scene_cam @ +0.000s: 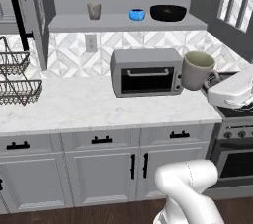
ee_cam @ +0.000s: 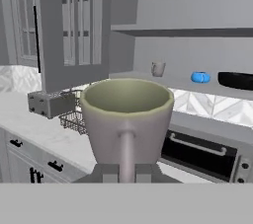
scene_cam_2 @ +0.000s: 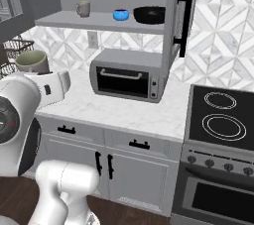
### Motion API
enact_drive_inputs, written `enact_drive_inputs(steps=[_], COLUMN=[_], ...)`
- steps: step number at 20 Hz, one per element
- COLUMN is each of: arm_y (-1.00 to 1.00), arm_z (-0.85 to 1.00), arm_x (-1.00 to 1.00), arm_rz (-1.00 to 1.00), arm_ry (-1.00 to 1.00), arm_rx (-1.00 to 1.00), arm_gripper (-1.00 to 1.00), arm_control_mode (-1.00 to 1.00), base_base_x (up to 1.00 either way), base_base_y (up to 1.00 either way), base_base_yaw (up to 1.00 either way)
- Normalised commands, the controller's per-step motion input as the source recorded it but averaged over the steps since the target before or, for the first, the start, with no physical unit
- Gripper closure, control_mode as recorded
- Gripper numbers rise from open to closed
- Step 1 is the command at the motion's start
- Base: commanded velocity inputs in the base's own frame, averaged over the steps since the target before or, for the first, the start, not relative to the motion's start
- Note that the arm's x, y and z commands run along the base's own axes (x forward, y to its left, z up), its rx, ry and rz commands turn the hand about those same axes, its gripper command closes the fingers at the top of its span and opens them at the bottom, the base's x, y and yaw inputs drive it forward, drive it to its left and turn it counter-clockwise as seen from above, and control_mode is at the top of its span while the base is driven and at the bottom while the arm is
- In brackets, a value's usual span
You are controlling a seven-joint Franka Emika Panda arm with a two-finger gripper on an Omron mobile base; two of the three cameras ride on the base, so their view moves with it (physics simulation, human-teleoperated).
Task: Gather all objects into one cabinet and sort the glasses and bowls to opposite sides.
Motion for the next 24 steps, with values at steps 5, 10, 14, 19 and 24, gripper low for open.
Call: enact_drive_inputs(steps=[5, 10, 14, 19, 24], arm_y=[0.0, 0.0, 0.0, 0.0, 0.0], arm_z=[0.0, 0.0, 0.0, 0.0, 0.0], arm_x=[0.0, 0.0, 0.0, 0.0, 0.0], arm_rz=[0.0, 0.0, 0.0, 0.0, 0.0], arm_ry=[0.0, 0.0, 0.0, 0.0, 0.0], arm_rx=[0.0, 0.0, 0.0, 0.0, 0.0], arm_gripper=[1.0, 1.0, 1.0, 1.0, 1.0], arm_control_mode=[1.0, 1.0, 1.0, 1.0, 1.0], base_base_x=[0.56, 0.63, 0.66, 0.53, 0.38], base_base_y=[0.5, 0.32, 0.31, 0.26, 0.21], base_base_yaw=[-0.16, -0.16, -0.13, -0.1, -0.08])
